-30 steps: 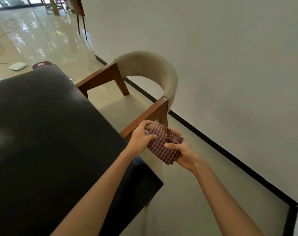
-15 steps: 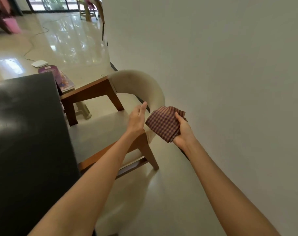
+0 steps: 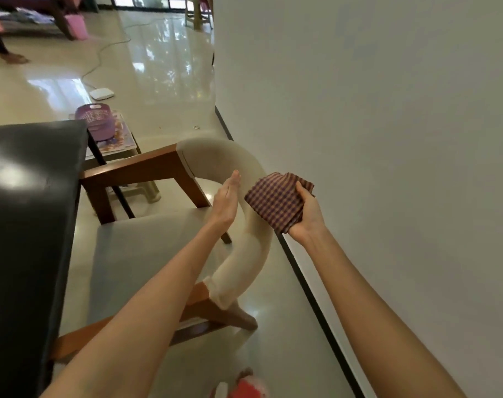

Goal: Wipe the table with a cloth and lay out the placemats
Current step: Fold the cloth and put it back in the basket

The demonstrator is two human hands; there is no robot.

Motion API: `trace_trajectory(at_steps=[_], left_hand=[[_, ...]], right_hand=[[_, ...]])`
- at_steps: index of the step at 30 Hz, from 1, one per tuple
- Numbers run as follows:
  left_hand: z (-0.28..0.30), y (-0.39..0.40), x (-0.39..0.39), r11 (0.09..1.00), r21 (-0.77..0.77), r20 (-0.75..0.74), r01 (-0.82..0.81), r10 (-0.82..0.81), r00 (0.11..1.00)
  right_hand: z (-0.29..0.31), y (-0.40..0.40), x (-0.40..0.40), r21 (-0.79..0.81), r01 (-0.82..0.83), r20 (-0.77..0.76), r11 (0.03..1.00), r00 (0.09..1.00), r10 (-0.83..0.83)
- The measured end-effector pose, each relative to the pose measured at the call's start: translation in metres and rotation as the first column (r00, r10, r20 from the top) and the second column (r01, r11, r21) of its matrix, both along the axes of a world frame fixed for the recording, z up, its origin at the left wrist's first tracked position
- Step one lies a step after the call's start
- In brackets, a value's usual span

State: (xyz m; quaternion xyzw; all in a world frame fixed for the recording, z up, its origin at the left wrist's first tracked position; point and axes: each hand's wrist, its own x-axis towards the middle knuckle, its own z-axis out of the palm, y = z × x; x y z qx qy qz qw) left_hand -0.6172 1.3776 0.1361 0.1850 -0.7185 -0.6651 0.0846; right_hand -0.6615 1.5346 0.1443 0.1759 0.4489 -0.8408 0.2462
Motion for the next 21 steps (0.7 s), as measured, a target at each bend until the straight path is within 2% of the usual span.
trace_trajectory(at_steps=[8,15,21], left_hand=[[0.002,-0.036,-0.085,0.997,-0.007,0.015,-0.078,0.078,0.997],[-0.011,-0.088,-0.118,0.972,-0.041,0.077,-0.232,0.234,0.969],[-0.029,-0.136,-0.154,0.912,-0.014,0.094,-0.411,0.410,0.907]], right_hand=[[0.004,-0.044,-0.110,-0.015,-0.097,-0.002,0.995,0.995,0.097],[0.004,-0.109,-0.176,-0.008,-0.266,-0.020,0.964,0.964,0.266],[-0.006,-0.179,-0.241,-0.015,-0.419,0.003,0.908,0.908,0.419]])
